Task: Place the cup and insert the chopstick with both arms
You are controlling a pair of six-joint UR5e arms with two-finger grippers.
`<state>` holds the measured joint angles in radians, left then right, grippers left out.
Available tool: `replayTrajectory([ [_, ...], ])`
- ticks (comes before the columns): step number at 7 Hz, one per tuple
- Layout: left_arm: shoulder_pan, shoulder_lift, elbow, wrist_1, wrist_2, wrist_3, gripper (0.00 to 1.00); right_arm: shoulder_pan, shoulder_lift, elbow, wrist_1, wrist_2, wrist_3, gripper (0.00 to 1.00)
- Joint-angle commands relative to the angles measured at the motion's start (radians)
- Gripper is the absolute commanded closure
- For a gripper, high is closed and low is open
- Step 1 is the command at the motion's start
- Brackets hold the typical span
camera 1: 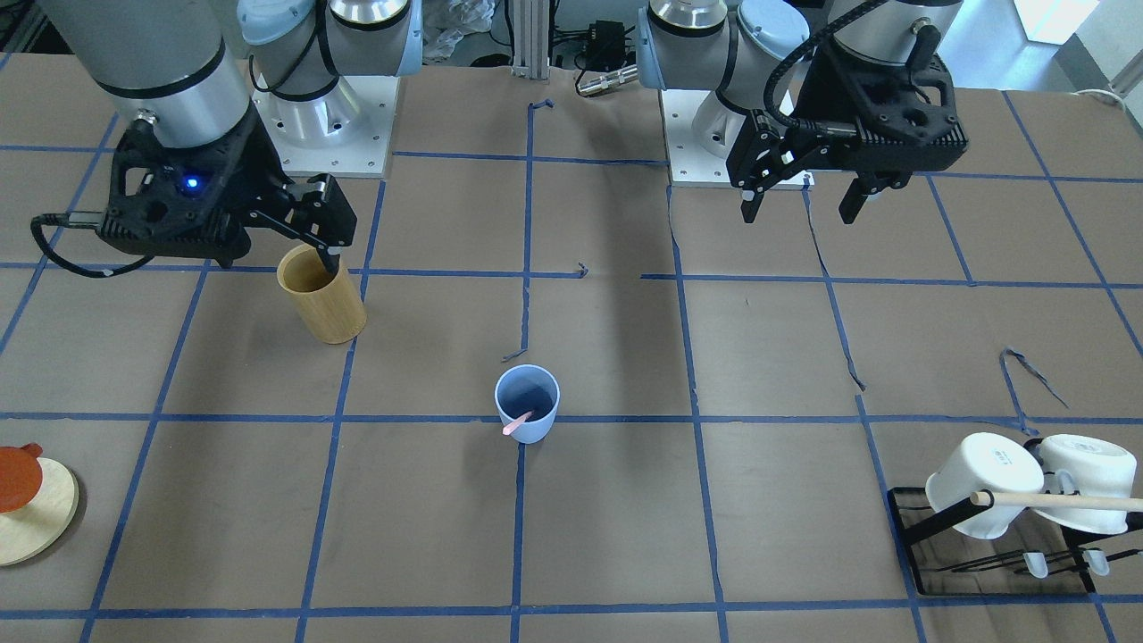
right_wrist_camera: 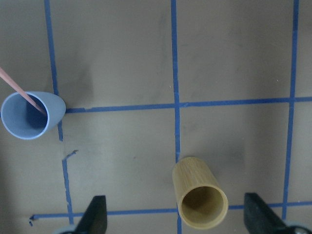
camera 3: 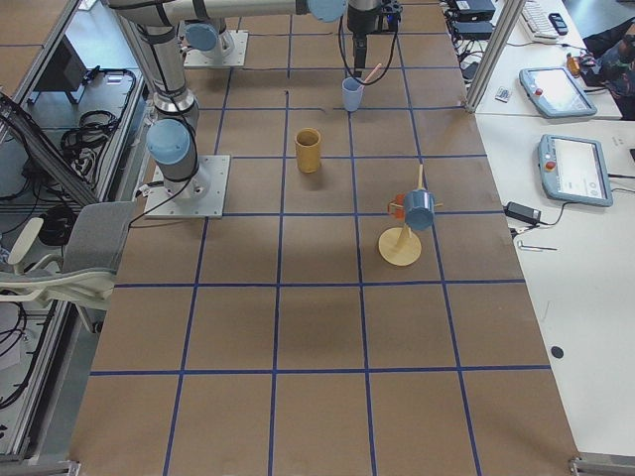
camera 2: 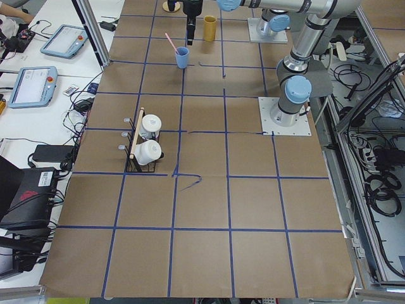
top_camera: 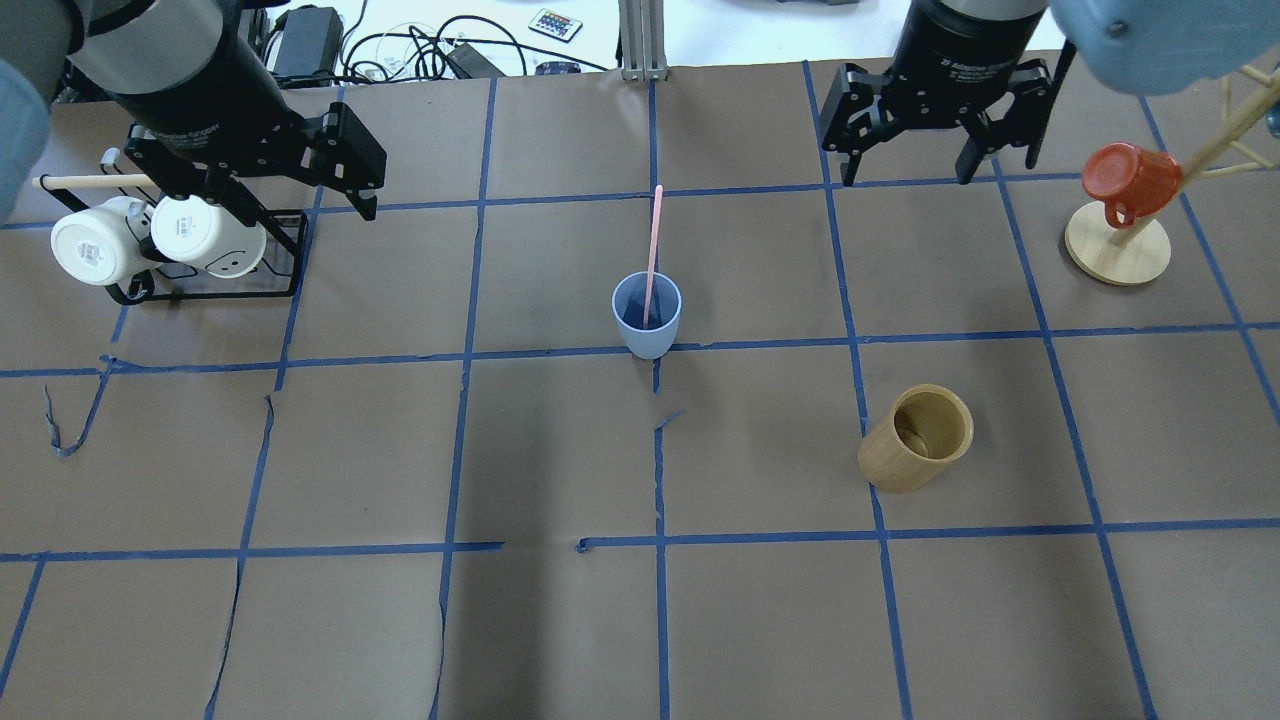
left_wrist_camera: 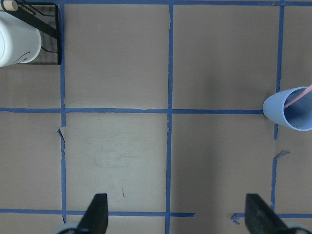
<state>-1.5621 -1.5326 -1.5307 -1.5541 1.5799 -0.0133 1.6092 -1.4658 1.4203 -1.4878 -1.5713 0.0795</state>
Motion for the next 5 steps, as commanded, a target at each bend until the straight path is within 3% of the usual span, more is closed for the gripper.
replayTrajectory([
  [1, -0.001, -0.001, 0.003, 0.000, -0.008, -0.001, 0.00, -0.021, -0.024, 0.003, 0.157, -0.042, -0.032, 0.00],
  [5, 0.004, -0.003, 0.006, 0.003, -0.009, -0.008, 0.00, -0.070, -0.059, 0.014, 0.137, -0.015, -0.131, 0.00],
])
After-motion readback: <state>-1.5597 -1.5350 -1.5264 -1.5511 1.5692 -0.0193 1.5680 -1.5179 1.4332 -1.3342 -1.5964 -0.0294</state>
